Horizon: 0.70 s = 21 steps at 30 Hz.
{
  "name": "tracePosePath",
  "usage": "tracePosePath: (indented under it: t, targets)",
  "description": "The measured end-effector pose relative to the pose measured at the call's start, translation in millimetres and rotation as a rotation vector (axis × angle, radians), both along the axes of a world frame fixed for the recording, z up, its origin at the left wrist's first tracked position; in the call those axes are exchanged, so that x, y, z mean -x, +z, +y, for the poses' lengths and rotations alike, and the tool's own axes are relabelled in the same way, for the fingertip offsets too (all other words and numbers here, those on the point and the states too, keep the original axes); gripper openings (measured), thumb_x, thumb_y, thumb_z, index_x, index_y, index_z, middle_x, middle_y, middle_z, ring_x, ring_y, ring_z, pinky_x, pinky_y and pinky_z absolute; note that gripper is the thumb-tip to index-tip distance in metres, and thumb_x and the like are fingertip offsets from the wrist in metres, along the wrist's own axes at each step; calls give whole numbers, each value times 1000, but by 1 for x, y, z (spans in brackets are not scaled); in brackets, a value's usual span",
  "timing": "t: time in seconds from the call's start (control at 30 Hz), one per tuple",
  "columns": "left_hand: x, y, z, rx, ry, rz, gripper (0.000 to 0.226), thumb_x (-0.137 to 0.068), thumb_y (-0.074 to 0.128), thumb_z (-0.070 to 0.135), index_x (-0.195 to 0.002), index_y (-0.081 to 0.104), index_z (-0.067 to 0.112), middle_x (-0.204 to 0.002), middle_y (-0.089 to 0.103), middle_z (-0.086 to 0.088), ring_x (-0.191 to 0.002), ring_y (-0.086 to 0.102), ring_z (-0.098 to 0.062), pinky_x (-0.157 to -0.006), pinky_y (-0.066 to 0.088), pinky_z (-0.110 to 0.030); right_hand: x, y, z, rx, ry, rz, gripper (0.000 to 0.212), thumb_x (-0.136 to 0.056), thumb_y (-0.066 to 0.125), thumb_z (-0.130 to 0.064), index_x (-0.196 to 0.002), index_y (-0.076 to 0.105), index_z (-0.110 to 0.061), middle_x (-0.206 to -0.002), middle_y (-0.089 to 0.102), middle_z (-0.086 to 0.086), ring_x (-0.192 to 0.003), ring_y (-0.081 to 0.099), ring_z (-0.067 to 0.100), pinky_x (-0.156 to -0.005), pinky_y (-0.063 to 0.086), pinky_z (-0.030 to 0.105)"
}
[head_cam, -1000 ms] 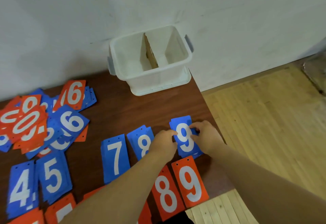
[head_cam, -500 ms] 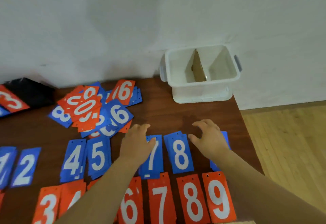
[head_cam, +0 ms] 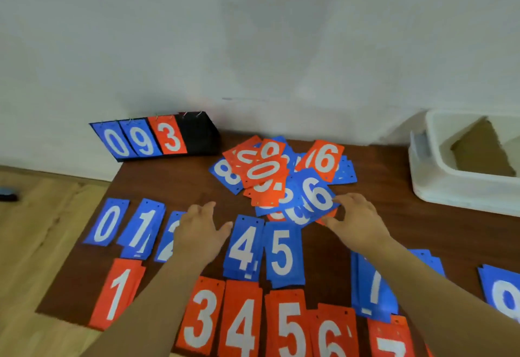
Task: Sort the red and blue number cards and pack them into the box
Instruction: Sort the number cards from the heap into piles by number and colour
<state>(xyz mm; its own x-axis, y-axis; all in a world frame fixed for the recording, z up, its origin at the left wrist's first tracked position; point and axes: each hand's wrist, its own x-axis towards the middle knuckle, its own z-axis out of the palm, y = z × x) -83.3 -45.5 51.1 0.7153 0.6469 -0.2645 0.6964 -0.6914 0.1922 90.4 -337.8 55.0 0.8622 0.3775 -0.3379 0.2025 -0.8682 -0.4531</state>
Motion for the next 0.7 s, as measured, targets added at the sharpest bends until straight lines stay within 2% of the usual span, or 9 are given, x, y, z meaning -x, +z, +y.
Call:
tracePosePath:
  t: [0.1,0.2,0.23,0.33,0.43,0.6,0.7]
  targets:
    - [2,-7,48,-6,-21,35,76,-89,53,70,-151,39,28,-140,45,-7,-130,45,-31,-100,47,-47,2,-7,33,37,-57,29,63,-81,69,-61,-135,57,-30,-144,48,0,-130,49,28,-104,48,48]
    - [-7,-17,87,40,-27,44,82,-88,52,73,-153,36,26,-144,42,-8,-133,43,-32,-103,47,-47,-9,-30,52,69,-87,25,66,-68,57,-77,-116,64,-33,-125,62,-3,-107,62,22,-87,58,44]
    - [-13,-20,97,55,-23,48,83,-88,53,73,-154,34,26,-147,40,-8,-135,41,-32,-104,47,-48,-14,-38,56,70,-109,24,66,-67,58,-77,-115,64,-32,-121,65,-4,-102,64,20,-84,59,42]
    - [-37,-29,117,82,-37,64,89,-86,55,75,-156,30,25,-154,35,-9,-139,38,-32,-107,44,-50,-27,-33,78,81,-192,20,62,-80,73,-58,-128,63,-21,-126,64,2,-108,65,24,-88,59,40]
    - [-67,-40,131,105,-65,57,95,-84,57,77,-156,27,23,-156,33,-10,-141,37,-32,-107,42,-50,-54,-40,92,92,-298,20,63,-85,73,-53,-133,59,-14,-129,63,9,-111,64,30,-89,58,43]
    - [-118,-68,144,171,-45,-13,103,-77,70,72,-156,26,22,-157,33,-11,-142,35,-33,-108,40,-49,-103,-70,114,94,-544,77,75,-81,72,-58,-137,53,-13,-129,56,16,-97,66,35,-80,60,48]
    - [-141,-81,147,178,-47,11,113,-71,77,71,-157,21,22,-155,33,-12,-141,34,-35,-108,40,-49,-124,-85,128,169,-650,56,82,-81,71,-63,-141,45,-14,-136,43,17,-114,56,40,-86,57,51]
